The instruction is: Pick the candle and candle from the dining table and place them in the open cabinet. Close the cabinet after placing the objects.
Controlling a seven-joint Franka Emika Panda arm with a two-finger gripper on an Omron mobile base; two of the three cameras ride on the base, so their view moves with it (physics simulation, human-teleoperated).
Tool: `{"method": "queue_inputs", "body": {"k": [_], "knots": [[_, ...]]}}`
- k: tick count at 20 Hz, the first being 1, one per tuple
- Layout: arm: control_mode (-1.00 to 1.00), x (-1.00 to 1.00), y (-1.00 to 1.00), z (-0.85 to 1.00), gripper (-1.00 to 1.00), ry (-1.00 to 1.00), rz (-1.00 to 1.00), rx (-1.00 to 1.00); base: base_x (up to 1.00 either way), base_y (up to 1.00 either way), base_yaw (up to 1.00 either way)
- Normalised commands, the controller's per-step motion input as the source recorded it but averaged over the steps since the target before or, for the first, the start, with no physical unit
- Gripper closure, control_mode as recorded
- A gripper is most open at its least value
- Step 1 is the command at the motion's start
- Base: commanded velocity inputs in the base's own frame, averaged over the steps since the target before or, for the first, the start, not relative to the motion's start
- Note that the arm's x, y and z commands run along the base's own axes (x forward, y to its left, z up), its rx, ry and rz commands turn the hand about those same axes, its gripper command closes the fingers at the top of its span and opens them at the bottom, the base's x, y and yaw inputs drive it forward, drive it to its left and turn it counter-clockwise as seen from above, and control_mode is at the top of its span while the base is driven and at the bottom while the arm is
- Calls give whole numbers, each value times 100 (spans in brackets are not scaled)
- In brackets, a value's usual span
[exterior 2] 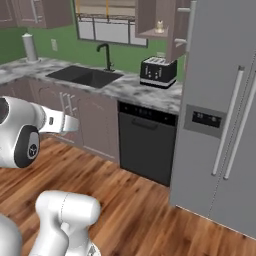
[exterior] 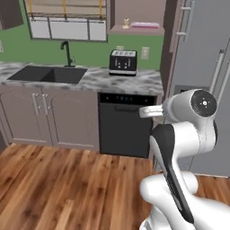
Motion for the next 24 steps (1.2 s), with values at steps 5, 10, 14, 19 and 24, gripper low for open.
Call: {"method": "queue_inputs", "body": {"k": [5, 10, 14, 19, 24], "knots": [[100, 0, 0, 0, 100, 0, 0, 0, 53, 11, -20], [100, 0, 0, 0, 100, 0, 0, 0, 55, 0, -23], [100, 0, 0, 0, 100, 0, 0, 0, 54, 0, -22], [100, 0, 0, 0, 100, 0, 0, 0, 54, 9, -20], [100, 0, 0, 0, 100, 0, 0, 0, 59, 29, -17]]}}
